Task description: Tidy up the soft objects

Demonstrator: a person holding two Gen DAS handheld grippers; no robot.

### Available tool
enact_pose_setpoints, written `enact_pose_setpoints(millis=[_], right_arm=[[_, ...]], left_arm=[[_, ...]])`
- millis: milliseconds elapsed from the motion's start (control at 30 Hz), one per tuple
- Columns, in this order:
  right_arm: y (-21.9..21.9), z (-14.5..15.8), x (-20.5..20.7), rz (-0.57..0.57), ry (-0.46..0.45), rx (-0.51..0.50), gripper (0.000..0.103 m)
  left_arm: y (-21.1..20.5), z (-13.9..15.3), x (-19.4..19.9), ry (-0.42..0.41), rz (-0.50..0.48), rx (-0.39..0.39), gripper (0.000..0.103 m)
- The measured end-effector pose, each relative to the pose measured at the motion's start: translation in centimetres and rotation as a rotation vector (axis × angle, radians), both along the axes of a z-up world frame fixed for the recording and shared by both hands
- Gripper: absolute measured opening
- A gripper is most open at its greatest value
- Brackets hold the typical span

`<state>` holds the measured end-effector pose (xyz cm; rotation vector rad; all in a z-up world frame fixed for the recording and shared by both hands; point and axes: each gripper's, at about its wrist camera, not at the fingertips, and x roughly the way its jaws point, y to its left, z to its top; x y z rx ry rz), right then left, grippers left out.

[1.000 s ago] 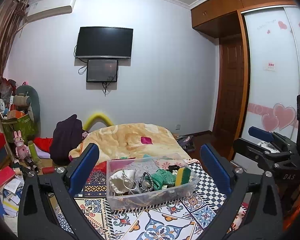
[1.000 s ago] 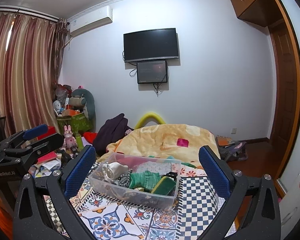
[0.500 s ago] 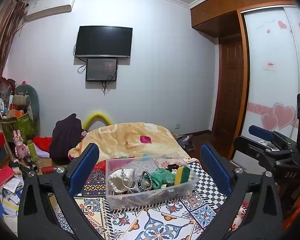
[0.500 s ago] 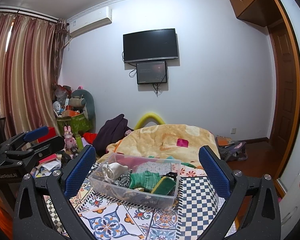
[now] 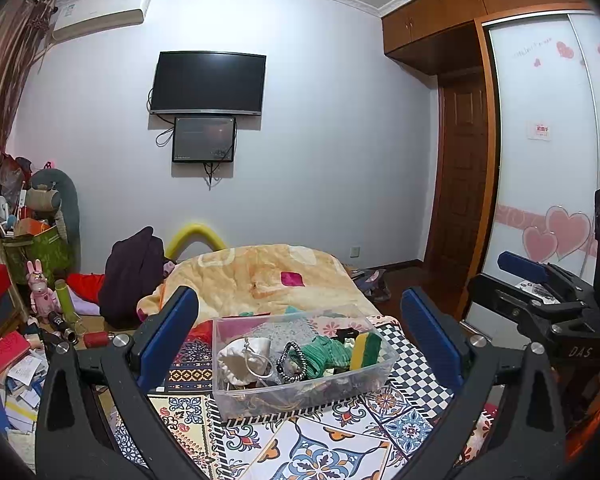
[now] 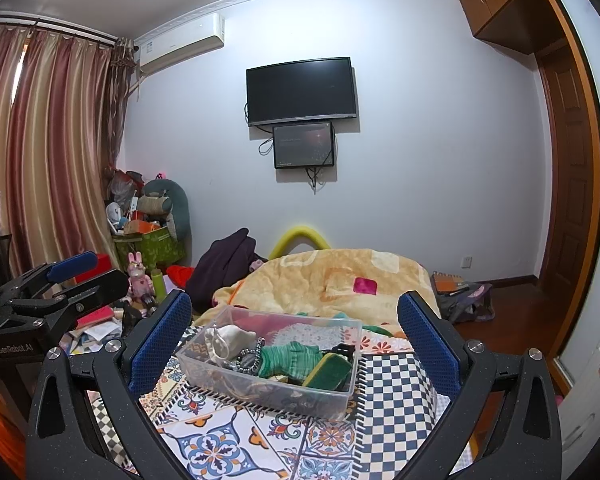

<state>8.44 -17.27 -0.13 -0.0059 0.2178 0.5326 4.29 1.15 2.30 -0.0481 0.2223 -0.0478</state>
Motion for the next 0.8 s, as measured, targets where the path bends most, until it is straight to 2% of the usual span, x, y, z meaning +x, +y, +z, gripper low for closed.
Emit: enact_pose_setpoints(millis=[333, 800], right_arm=[[0.08, 0.08, -0.06, -0.001, 0.003, -0.003, 0.103], [0.31, -0.23, 0.13, 0.004, 0.015, -0.005, 0.103]], left_arm=[[0.6, -0.26, 0.34, 0.02, -0.022, -0.042, 0.103], [0.88, -0.33, 0.58, 0.037, -0.015, -0.06, 0.103]])
